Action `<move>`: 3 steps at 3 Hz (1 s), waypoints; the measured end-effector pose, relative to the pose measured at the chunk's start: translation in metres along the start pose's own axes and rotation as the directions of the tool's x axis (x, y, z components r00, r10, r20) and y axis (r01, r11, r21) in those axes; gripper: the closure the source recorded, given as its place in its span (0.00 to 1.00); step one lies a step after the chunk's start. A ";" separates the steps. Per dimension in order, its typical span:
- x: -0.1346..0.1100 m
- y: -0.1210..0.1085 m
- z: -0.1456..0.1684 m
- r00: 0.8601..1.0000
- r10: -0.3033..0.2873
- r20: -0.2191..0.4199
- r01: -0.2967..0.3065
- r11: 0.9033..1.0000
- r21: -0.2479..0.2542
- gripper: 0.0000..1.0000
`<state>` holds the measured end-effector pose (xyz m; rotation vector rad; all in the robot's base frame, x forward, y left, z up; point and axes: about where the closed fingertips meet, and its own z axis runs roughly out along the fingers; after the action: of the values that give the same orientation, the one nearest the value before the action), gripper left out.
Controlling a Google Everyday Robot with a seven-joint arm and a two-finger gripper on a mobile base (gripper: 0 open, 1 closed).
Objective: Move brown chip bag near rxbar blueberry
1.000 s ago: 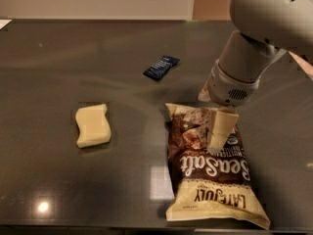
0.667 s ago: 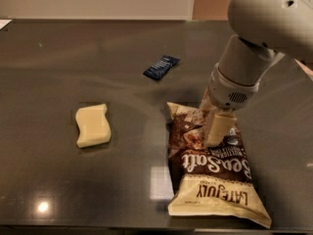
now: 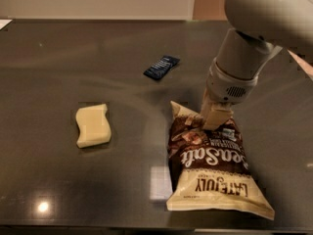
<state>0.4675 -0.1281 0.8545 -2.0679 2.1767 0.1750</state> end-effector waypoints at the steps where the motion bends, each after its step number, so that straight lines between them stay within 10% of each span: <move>1: -0.005 -0.018 -0.020 1.000 0.006 -0.002 -0.006 0.999 0.050 1.00; 3: -0.020 -0.086 -0.055 1.000 0.002 0.030 -0.007 0.990 0.142 1.00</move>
Offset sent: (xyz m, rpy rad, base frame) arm 0.0907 0.0035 0.0711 0.0212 -0.1581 -0.0347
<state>0.5530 -0.1224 0.9126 -1.9714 2.1110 0.0491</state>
